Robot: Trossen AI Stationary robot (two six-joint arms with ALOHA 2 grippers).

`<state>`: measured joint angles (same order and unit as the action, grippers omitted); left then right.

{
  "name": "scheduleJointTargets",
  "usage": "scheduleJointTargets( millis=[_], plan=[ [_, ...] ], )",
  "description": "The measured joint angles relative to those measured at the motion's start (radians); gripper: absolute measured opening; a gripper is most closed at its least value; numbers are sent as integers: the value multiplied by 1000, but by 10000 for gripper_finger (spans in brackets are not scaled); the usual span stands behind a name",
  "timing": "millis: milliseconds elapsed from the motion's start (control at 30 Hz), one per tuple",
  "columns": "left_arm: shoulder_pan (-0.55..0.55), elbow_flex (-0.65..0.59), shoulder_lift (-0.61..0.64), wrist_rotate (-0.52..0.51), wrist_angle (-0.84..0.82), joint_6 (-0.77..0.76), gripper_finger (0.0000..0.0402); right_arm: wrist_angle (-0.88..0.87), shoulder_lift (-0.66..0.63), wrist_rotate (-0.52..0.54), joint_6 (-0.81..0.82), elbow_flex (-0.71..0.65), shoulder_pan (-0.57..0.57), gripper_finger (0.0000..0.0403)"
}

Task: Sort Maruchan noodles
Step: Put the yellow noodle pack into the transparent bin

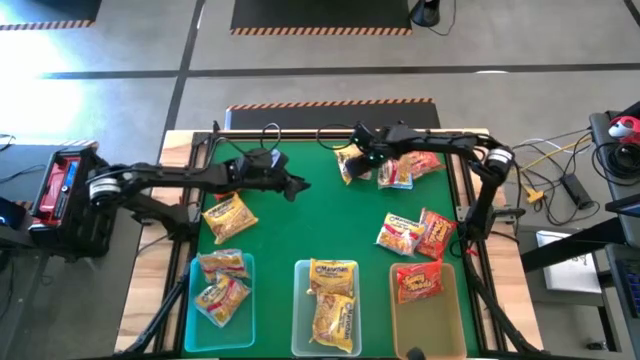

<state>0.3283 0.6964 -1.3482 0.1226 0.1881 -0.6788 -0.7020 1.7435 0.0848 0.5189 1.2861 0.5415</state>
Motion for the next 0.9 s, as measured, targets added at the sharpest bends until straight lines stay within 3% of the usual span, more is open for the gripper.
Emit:
scheduleJointTargets(
  millis=[233, 633, 900],
  plan=[
    [1, 27, -92, 22, 71, -20, 178, -7, 89, -47, -5, 50, 6, 93],
    [28, -17, -115, 94, 57, -69, 178, 26, 100, -314, -123, 45, -99, 93],
    [40, -67, -113, 41, 63, -121, 178, 34, 1, -311, -170, 44, -124, 93]
  ],
)
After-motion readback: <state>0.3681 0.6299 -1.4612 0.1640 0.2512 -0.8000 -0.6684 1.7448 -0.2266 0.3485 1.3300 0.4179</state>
